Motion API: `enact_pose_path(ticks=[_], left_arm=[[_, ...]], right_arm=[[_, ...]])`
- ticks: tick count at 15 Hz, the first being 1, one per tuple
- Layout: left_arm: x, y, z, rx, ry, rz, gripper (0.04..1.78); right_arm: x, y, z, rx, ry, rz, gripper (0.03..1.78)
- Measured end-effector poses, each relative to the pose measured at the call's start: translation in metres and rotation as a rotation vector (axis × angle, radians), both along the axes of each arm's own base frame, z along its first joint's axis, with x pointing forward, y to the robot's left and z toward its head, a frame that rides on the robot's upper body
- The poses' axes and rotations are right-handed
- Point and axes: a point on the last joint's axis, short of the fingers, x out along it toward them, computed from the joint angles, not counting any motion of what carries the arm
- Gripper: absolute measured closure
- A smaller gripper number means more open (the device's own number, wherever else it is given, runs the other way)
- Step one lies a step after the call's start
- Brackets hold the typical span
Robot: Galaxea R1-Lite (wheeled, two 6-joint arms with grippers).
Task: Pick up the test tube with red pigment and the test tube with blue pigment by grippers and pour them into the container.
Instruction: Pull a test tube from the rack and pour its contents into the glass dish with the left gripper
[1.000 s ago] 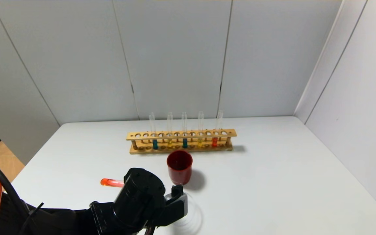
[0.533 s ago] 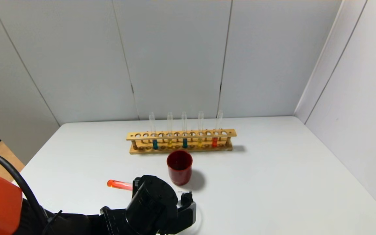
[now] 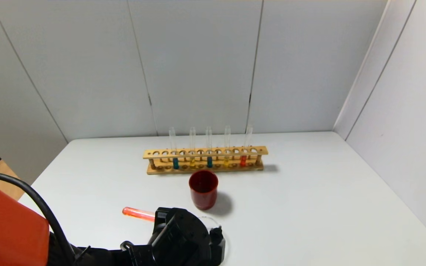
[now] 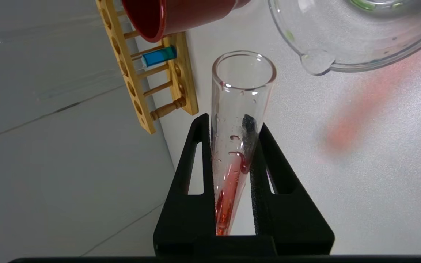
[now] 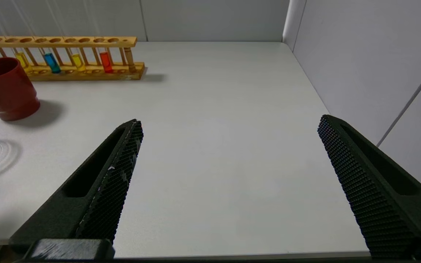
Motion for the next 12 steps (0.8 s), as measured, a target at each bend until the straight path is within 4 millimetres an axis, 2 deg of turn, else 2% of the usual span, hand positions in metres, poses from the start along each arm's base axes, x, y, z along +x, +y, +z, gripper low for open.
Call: enact_pose_path(ticks=[12], left_arm=[[0.001,-0.012,-0.004,0.121,-0.018,-0.064,1.50]], right_arm=[[0.000,0.000,0.000,0.000,0.000,0.000,0.06]])
